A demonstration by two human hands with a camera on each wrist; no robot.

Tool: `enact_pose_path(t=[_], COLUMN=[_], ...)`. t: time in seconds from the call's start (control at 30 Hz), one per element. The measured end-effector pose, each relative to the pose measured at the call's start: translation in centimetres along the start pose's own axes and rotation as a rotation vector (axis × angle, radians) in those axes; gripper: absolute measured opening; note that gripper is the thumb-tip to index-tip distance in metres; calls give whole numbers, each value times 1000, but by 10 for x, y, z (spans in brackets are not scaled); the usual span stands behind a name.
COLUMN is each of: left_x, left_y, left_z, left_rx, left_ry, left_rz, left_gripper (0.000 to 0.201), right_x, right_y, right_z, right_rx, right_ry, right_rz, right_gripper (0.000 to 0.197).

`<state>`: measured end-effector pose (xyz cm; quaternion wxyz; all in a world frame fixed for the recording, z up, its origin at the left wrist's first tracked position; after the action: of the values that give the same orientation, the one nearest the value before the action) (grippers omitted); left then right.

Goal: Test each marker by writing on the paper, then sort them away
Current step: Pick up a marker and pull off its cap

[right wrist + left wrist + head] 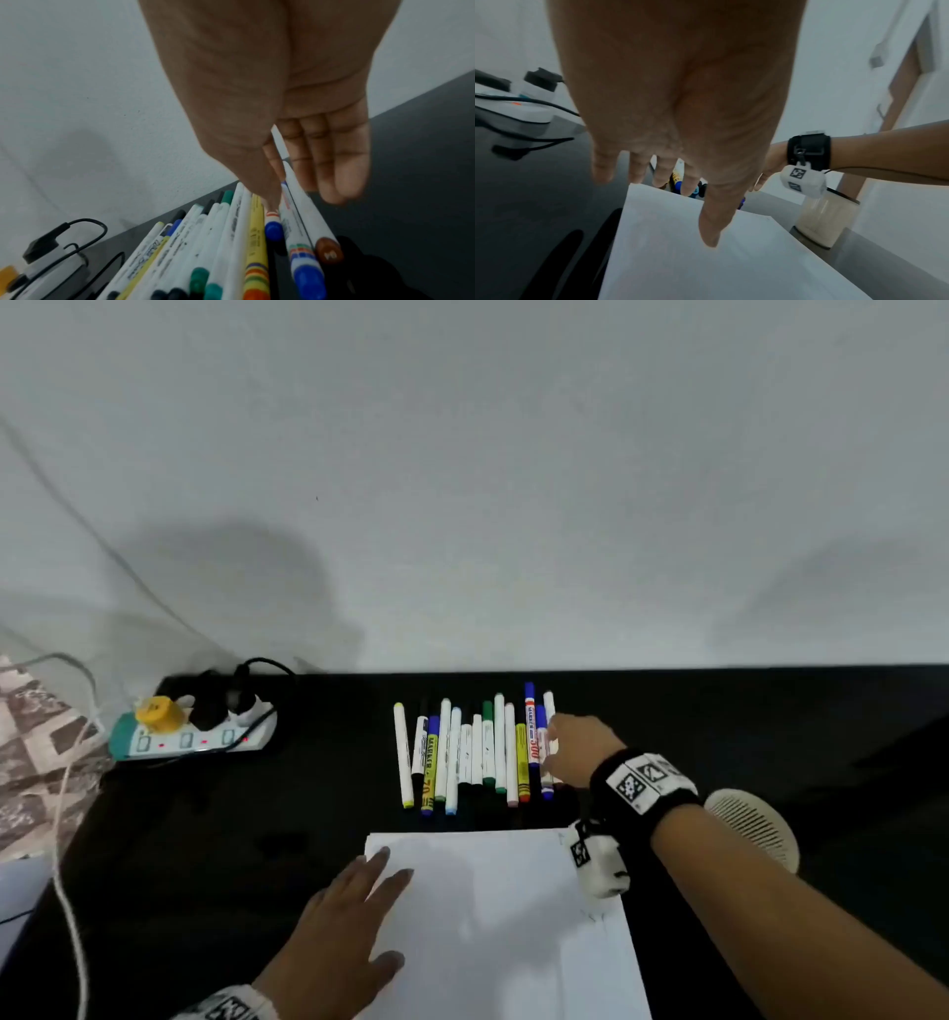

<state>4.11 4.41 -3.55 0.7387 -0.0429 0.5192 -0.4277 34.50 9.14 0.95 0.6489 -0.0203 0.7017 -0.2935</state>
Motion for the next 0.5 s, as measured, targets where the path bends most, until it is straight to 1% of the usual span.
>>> enact_pose_path(t=[0.07,0.1,0.13,0.17,0.23,0.27,0.37,0.47,0.5], left_x=[6,12,13,20,27,31,34,33,31], left_y=[4,6,6,7,6,8,5,2,-1], left_z=[-5,-7,-8,-10,-11,-16,-19,-17,-16], left_rx=[-5,-15,-19,-28,-11,8,30,48,47], left_ry=[44,93,139,157,208,239,202,94,73], left_rz=[-24,-68,-71,-107,-138,-113,-90,-51,-34], left_gripper=[86,87,89,92,100,102,105,107,108], right_x=[6,12,14,21,27,32,37,36,31], right_y=[13,20,24,30,39,42,47,39,28], right_z=[4,6,9,11,13,14,16,18,18], right_rx=[16,32,66,83,108,113,111,126,136], right_ry=[-70,-83,-86,-84,-85,-93,-115,-66,-27], right_rz=[36,60,70,76,104,119,153,198,224], right_gripper=[34,34,34,34,34,32,29,35,37])
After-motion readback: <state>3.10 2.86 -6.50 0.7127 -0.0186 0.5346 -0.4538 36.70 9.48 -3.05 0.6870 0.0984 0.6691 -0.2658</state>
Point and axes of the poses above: each hand's wrist, its own y-axis towards the middle knuckle, its own x-axis out of the palm, z = x × y, the point moved 7 cm from there along y, towards the middle knuckle, and after that the axes turned 14 degrees about -y, right-handed, at the moved point
